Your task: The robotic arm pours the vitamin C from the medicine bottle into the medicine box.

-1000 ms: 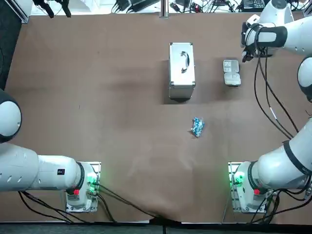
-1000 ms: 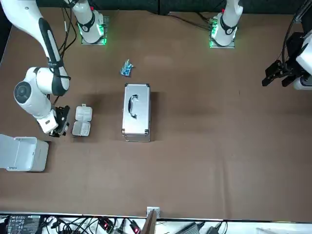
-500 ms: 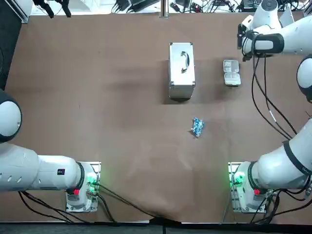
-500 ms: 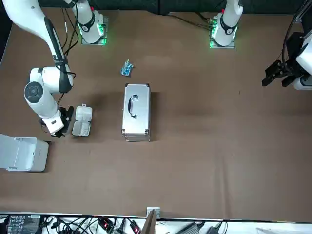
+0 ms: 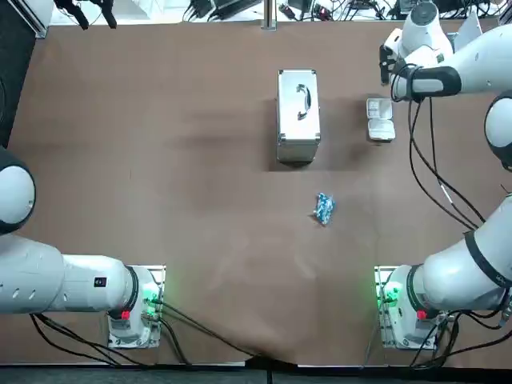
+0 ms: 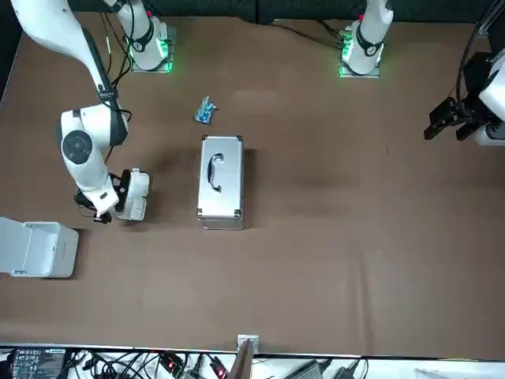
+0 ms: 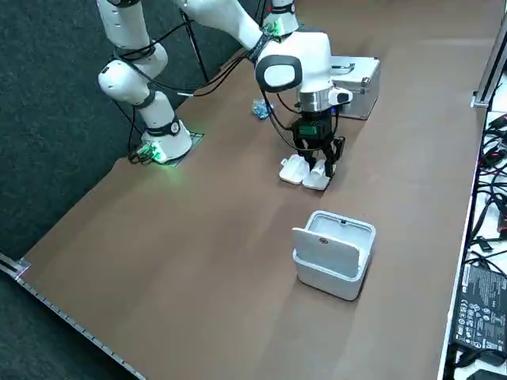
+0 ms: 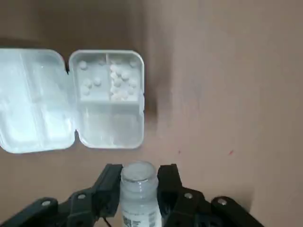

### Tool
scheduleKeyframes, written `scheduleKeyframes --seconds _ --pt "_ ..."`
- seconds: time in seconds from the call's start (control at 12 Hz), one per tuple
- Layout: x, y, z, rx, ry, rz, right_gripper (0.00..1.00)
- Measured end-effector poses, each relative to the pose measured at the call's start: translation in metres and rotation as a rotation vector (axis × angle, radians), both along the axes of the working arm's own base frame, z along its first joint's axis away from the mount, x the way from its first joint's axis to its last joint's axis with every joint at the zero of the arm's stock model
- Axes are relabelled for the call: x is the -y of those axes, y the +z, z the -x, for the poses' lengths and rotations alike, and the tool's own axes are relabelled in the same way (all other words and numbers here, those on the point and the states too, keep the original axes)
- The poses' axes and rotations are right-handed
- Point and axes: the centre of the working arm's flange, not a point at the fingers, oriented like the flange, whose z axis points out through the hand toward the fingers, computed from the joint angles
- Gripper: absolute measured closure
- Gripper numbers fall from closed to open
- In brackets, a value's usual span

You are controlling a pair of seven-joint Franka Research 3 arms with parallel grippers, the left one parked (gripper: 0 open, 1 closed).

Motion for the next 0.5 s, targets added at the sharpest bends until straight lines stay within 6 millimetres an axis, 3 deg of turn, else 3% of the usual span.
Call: scheduleKeyframes --seconds 0.5 --pt "-0.0091 -0.0107 0.0058 -0.020 0.110 0.084 0.57"
